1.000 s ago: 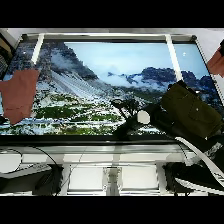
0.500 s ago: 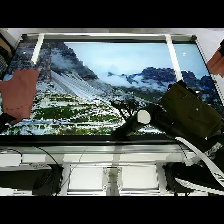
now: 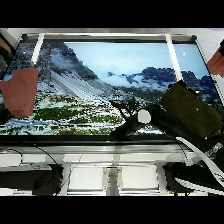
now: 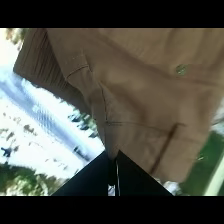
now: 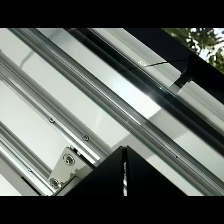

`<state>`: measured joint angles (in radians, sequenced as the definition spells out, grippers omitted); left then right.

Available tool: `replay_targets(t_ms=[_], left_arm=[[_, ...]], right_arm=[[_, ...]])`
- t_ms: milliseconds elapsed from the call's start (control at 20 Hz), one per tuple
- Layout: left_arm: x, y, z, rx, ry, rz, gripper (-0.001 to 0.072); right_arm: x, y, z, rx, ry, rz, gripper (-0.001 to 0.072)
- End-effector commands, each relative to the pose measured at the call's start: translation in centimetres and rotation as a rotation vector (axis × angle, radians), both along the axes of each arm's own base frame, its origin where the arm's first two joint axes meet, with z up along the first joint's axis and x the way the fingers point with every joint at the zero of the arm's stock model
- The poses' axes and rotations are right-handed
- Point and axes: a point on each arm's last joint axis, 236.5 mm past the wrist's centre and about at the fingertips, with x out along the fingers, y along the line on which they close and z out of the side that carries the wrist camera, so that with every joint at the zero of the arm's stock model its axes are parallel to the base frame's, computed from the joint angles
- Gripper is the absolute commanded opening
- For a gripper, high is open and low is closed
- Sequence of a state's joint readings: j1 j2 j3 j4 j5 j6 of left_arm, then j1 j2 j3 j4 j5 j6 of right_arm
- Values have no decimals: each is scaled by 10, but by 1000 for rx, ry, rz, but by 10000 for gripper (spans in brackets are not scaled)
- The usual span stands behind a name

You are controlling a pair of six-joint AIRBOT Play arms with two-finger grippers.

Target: Fold the clothes and pants, and hang the long-sleeved shirts on hangers.

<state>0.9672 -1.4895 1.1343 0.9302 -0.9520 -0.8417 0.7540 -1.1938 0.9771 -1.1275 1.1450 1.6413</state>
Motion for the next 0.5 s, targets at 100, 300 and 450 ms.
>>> replay_targets(t_ms=[100,300,450], left_arm=[[65,-88,148,98,-173,-356,22],[69,-247,224,61,-161,-848,20],[28,-358,229,3,-58,-1234,20]], right_arm=[[39,-9,32,-34,-156,27,8],[77,-29,71,-18,-295,144,30],[82,-53,70,-53,-296,221,103]])
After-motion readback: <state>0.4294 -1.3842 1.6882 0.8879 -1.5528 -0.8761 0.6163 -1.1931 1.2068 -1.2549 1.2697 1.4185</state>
